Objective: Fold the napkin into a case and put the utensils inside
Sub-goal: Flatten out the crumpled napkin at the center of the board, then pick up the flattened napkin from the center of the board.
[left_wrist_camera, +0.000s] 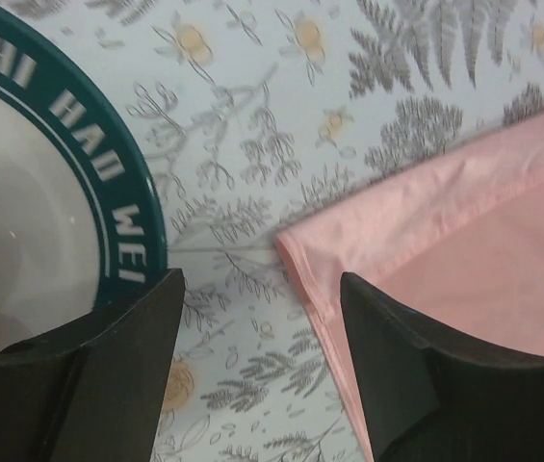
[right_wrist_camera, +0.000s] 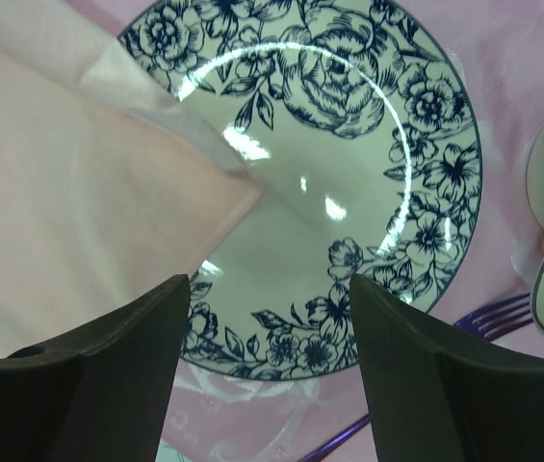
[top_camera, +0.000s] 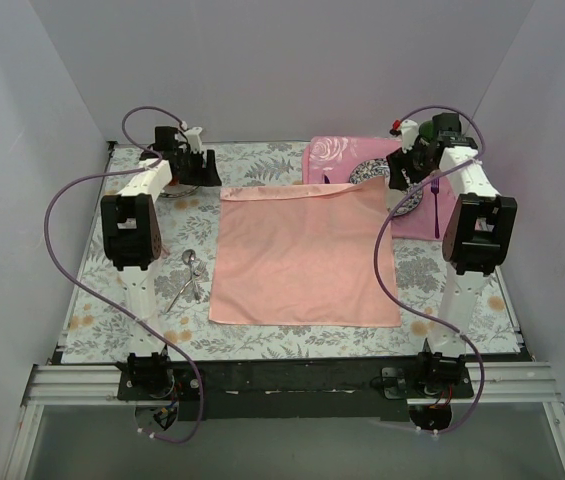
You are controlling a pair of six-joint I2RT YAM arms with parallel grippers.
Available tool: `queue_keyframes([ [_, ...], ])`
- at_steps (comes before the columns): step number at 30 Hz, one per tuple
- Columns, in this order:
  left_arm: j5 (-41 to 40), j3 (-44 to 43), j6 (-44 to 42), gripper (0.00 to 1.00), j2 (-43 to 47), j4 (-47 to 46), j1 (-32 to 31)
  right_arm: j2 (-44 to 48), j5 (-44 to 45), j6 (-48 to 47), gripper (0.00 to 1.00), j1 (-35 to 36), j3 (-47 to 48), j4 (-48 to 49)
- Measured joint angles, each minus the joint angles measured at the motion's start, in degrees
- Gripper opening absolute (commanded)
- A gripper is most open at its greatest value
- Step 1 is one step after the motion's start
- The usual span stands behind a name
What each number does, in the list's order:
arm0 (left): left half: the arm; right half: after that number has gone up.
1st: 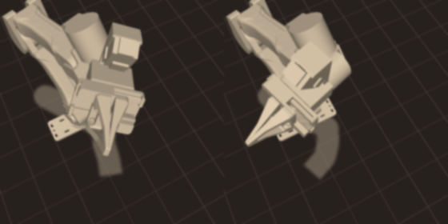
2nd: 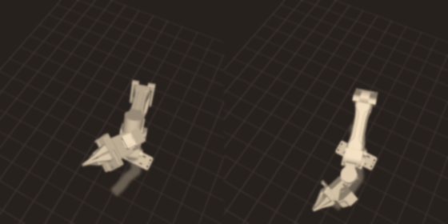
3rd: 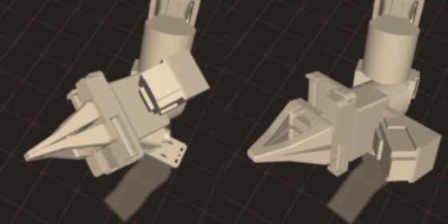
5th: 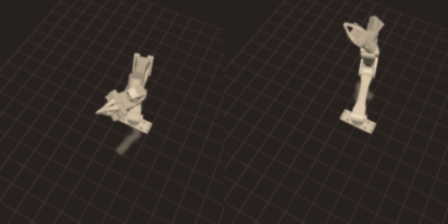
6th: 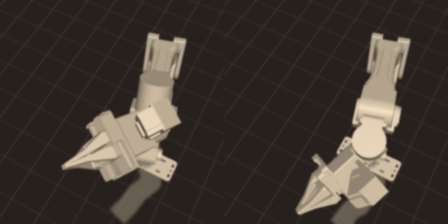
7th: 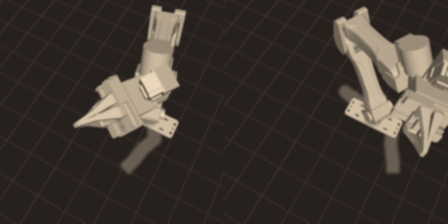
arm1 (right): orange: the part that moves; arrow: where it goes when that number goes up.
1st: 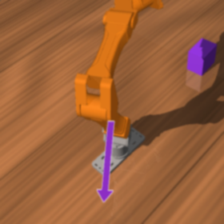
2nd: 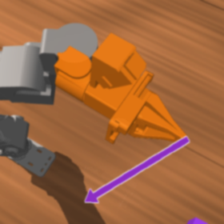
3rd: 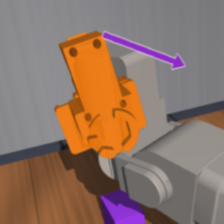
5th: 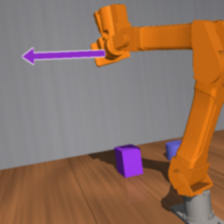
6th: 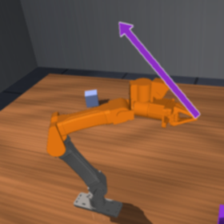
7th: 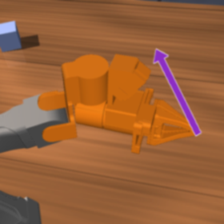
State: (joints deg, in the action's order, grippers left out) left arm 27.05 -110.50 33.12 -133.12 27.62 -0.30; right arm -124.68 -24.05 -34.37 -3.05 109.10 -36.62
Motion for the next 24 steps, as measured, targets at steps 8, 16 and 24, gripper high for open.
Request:
queue_keyframes([
  [8, 2.3, 3.5, -10.9, 0.66, 3.6, 5.3, -0.4, 1.5, 2.0, -8.7, 0.73, 0.5, 1.4, -2.6],
  [16, 3.2, 1.6, -13.2, 0.64, 3.6, 7.3, -0.4, -1.3, 4.4, -13.7, 0.64, 3.7, 6.4, -1.9],
  [24, 3.5, 1.6, -15.3, 0.61, 3.6, 8.3, -0.4, -4.9, 6.3, -18.6, 0.49, 7.5, 7.1, -1.8],
])
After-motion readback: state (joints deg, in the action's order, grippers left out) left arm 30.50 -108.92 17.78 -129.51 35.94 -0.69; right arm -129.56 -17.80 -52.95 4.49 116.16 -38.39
